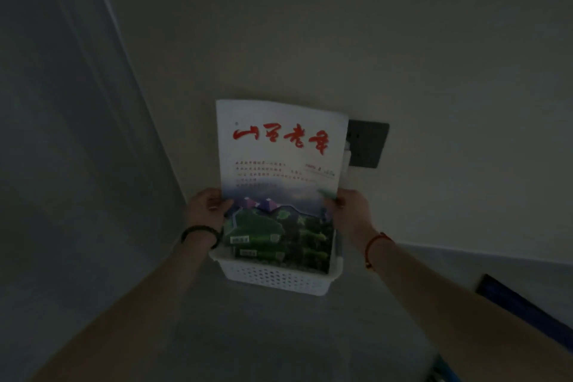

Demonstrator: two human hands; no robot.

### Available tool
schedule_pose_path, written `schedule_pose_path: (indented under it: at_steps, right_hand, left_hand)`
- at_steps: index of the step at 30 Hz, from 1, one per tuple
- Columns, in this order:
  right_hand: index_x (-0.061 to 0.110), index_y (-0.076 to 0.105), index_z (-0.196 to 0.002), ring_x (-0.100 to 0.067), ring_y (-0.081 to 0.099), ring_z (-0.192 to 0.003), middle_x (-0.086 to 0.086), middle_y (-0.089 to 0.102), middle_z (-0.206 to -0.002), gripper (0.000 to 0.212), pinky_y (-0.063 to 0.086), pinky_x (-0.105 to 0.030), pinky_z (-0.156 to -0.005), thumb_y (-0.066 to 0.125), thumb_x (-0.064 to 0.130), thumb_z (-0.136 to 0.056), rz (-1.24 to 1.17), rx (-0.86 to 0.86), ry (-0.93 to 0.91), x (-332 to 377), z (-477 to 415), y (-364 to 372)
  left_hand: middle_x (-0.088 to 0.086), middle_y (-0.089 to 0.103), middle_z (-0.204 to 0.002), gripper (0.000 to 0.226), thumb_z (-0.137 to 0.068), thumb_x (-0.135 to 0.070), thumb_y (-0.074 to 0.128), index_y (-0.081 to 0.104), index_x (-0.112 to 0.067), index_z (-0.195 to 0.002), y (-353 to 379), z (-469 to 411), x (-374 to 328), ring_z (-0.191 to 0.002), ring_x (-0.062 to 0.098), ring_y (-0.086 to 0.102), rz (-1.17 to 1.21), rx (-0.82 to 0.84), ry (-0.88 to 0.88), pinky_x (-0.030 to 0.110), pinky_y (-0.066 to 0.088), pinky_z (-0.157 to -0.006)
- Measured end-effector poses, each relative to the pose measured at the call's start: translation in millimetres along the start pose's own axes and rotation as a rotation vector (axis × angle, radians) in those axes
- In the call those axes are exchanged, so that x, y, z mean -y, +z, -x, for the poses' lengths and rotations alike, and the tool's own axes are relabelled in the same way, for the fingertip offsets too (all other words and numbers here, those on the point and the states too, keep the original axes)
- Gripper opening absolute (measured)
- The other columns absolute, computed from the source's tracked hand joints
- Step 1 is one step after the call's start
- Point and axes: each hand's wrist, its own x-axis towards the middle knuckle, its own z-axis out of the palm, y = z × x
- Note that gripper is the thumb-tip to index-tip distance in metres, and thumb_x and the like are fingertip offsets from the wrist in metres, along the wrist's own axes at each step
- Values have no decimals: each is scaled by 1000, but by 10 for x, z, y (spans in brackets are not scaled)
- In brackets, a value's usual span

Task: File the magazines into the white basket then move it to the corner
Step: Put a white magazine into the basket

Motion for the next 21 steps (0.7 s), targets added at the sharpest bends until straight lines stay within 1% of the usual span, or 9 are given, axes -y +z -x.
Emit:
schedule_pose_path:
  at_steps: [2,4,6,10,13,15,17,19,21]
  right_hand:
    - [3,69,-77,-25,60,-67,-15,68,-72,27,41,-23,-56,55,22,-89,25,-7,44,-126,5,107]
    - [2,71,-88,-25,63,-69,-15,71,-83,24,44,-23,-58,57,21,-87,108,9,81,-271,6,178]
    - [4,71,-82,-19,58,-57,-10,69,-76,20,45,-23,-53,60,21,-85,177,17,114,-364,-12,208]
    - [3,70,-73,-15,54,-54,-3,61,-65,22,41,-20,-52,63,21,-83,217,-11,125,-410,-84,222]
    - [9,63,-55,-7,48,-42,3,54,-47,31,36,-10,-36,65,24,-82,234,-13,143,-426,-94,204]
    - [4,67,-59,-8,49,-42,2,54,-46,29,38,-11,-37,65,24,-81,218,4,160,-419,-94,192]
    - [0,70,-70,-15,55,-49,-7,63,-58,23,46,-20,-47,65,20,-81,213,-5,153,-387,-69,176]
    - [1,70,-83,-23,62,-68,-9,66,-76,16,51,-26,-60,65,16,-80,163,-48,127,-391,-13,153]
    - [4,65,-101,-21,59,-75,-6,61,-88,23,48,-23,-59,65,16,-81,46,-96,156,-463,120,104]
  left_hand:
    - [33,63,-105,22,-81,-1,62,58,8,-101,77,-18,166,-100,44,59,-43,20,-27,53,48,-91]
    - [27,66,-106,25,-84,-12,61,61,6,-101,128,-17,294,-99,39,60,-143,23,-15,41,49,-86]
    - [24,67,-108,30,-86,-22,58,65,3,-101,154,-17,346,-97,37,60,-202,38,1,35,44,-80]
    - [24,68,-104,31,-87,-25,56,67,2,-97,184,-29,338,-92,35,60,-243,18,2,31,39,-72]
    - [26,68,-103,29,-83,-21,62,63,3,-99,208,-10,335,-93,38,61,-235,-36,15,36,44,-75]
    - [26,66,-106,42,-75,-15,71,53,3,-109,193,-26,316,-99,37,60,-129,-70,-63,42,48,-84]
    - [25,64,-109,49,-71,-13,74,47,1,-111,157,-54,285,-103,35,59,-97,-101,-114,42,46,-89]
    - [24,64,-108,37,-75,-15,71,53,2,-103,138,-40,275,-100,35,59,-156,-97,-62,37,44,-82]
    - [22,65,-105,28,-79,-17,66,57,1,-98,156,70,255,-96,31,59,-175,-46,7,32,41,-77]
